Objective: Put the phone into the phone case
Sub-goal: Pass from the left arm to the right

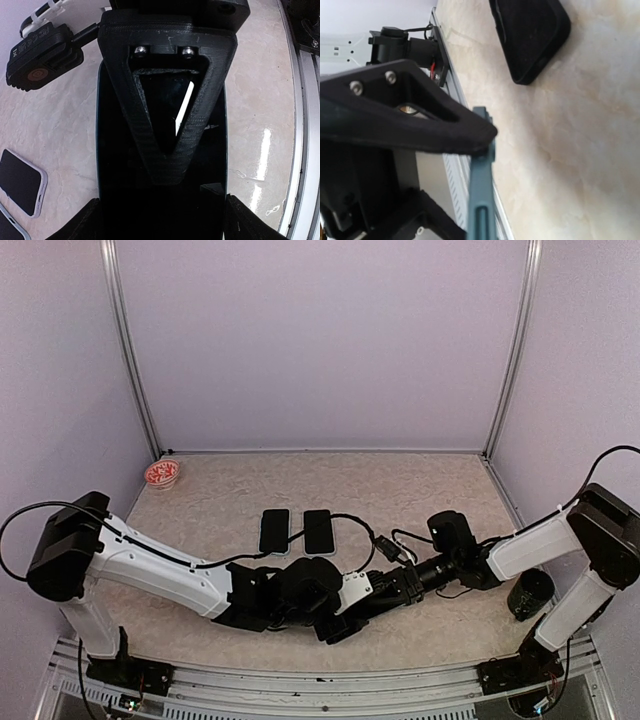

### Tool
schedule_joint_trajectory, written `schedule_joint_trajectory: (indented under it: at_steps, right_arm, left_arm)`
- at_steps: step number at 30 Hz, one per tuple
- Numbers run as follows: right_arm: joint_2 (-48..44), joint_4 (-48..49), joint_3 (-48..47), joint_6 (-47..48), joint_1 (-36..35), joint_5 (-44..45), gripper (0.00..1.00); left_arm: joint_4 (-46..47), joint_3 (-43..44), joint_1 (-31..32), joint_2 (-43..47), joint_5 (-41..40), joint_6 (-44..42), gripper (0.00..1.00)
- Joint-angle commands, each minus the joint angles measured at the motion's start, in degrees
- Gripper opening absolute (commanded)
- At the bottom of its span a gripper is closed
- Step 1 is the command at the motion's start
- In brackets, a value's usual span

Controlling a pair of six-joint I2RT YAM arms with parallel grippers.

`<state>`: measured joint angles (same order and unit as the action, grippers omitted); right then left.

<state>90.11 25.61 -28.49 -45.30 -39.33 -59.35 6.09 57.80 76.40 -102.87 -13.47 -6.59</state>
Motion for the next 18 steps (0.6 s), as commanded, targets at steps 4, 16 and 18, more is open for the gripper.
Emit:
schedule_joint_trajectory:
  at_steps: [4,16,18]
  right_arm:
    - [-0.57,4.85,-0.73,-1.06,-0.99,-2.53,0.0]
    - [-3.34,0.67,-2.14,-0.1,-0.25,4.09,0.0]
    - [-4.72,-1.8,-2.5,0.27,-0.05,6.75,0.0]
  left_arm:
    - [3.36,-3.4,-1.63,5.38,0.74,2.06,0.88]
    - [-2.72,-10.38,-5.7,21.11,-5.0,13.79,0.99]
    - [-6.52,-10.37,-6.87,23.31,-9.77,18.1,0.99]
